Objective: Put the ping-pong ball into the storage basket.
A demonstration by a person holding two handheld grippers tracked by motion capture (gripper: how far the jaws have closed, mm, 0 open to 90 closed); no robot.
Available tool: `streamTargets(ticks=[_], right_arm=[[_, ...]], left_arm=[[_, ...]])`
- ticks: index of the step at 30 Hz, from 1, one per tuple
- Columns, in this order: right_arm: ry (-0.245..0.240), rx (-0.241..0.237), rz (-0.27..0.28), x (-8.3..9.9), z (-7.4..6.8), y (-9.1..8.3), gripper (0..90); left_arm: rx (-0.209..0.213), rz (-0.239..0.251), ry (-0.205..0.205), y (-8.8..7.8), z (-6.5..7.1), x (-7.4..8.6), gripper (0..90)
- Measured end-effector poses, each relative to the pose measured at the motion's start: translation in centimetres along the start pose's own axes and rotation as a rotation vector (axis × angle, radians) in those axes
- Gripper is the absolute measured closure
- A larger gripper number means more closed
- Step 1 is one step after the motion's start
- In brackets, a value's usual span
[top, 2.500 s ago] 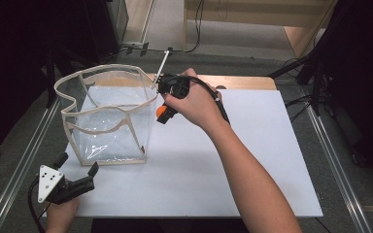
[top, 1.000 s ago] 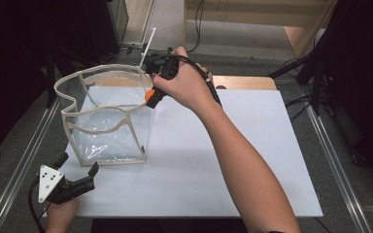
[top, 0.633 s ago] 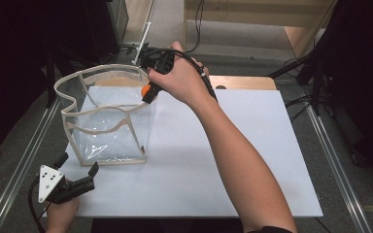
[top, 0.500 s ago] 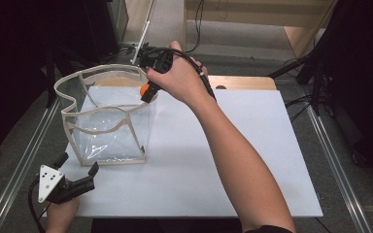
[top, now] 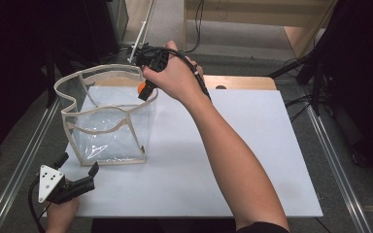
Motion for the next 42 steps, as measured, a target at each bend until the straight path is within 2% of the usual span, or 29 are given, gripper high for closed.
streamTargets(ticks=[6,10,16,18,23,26,29,33,35,42], right_arm=[[0.055,0.018,0.0,0.1,1.0,0.5,48.1],[0.063,0.022,0.002,0.0,1.4,1.0,48.0],[0.093,0.06,-0.006,0.1,2.0,1.4,46.7],[0.099,0.078,-0.011,0.2,2.1,1.5,42.3],[0.107,0.08,0.011,0.5,2.1,1.1,33.5],[0.11,0.092,0.027,0.8,2.0,0.6,25.1],[0.116,0.114,0.046,1.2,1.9,0.2,12.4],[0.12,0.126,0.064,1.8,1.7,-0.3,6.7],[0.123,0.127,0.069,2.1,1.6,-0.4,0.0],[0.121,0.135,0.073,3.4,1.2,-0.2,0.0]], left_arm=[[0.001,0.003,-0.005,0.0,0.0,0.0,0.0],[0.001,0.003,-0.003,0.0,0.0,0.0,0.0],[0.002,0.003,-0.003,0.0,0.0,0.0,0.0],[0.002,0.003,-0.003,0.0,0.0,0.0,0.0],[0.002,0.002,-0.003,0.0,0.0,0.0,0.0],[0.001,0.002,-0.002,0.0,0.0,0.0,0.0],[0.0,0.003,0.0,0.0,0.0,0.0,0.0],[0.0,-0.001,0.002,0.0,0.0,0.0,0.0],[0.001,0.001,0.001,0.0,0.1,0.0,0.0],[0.001,0.003,-0.001,0.0,0.1,0.0,0.0]])
Point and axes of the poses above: each handheld gripper's, and its own axes: y roughly forward along the jaws, x roughly out of its underside, z roughly to its right, the point moved 8 cm from there along y, roughly forward along the jaws
